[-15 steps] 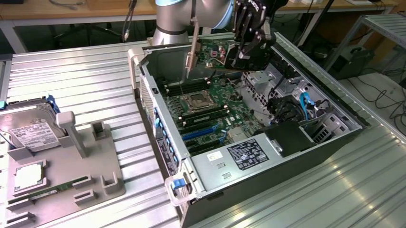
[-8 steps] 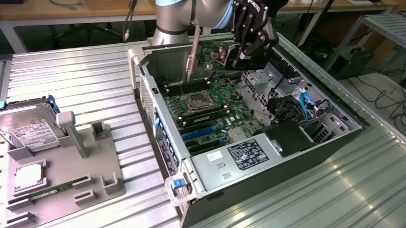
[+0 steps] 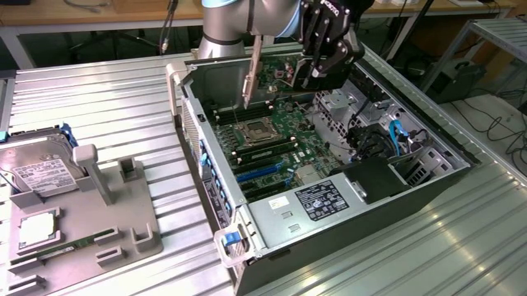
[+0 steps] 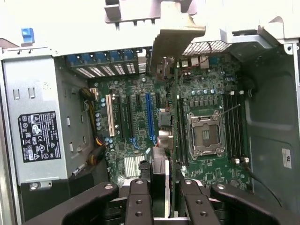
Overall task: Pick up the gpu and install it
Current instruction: 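Insert the gpu into the slot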
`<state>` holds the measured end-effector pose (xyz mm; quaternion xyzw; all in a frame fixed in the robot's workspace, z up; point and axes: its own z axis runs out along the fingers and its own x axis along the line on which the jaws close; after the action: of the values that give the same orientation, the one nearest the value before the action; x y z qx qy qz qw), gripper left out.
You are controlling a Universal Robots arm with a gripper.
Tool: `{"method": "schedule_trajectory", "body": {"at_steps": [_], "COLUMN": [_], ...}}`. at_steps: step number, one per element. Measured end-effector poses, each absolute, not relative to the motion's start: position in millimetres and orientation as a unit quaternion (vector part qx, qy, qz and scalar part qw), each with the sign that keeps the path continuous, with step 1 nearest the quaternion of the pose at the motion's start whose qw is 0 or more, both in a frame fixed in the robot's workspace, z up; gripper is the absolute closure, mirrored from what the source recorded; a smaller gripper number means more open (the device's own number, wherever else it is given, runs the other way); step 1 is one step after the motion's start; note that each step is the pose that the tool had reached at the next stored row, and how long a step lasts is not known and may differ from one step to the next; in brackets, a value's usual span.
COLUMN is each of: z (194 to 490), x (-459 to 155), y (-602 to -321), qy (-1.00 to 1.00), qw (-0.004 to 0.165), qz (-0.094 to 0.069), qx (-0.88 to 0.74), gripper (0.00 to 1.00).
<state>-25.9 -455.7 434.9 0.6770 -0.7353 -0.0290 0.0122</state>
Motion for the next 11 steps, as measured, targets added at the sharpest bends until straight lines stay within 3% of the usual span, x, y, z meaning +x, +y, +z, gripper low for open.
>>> {"method": "schedule_trajectory", "body": {"at_steps": [11], "z": [434.3], "x": [-25.8], "y": [-455.8], "qy": [-0.685], "qw": [0.014], "qz": [-0.028], "qx": [0.728], "gripper": [0.72]}}
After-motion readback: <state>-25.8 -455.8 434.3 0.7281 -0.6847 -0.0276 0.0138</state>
